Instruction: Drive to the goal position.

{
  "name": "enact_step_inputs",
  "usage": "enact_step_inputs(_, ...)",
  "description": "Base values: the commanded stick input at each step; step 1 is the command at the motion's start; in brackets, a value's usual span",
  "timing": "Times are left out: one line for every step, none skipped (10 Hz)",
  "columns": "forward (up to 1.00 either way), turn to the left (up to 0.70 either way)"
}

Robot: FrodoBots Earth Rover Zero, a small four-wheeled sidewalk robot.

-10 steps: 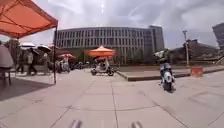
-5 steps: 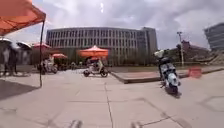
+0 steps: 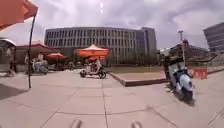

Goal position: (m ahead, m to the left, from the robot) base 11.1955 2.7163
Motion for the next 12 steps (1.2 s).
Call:
enact_step_inputs(0.85,0.33)
enact_step_inputs(0.85,0.33)
enact_step_inputs(0.85,0.33)
enact_step_inputs(0.85,0.33)
enact_step_inputs(0.85,0.33)
enact_step_inputs(0.85,0.32)
enact_step_inputs(0.85,0.16)
enact_step_inputs(0.85,0.04)
enact_step_inputs(0.85,-0.01)
enact_step_inputs(0.85,-0.01)
enact_step_inputs(0.85,-0.01)
enact_step_inputs(0.85,-0.01)
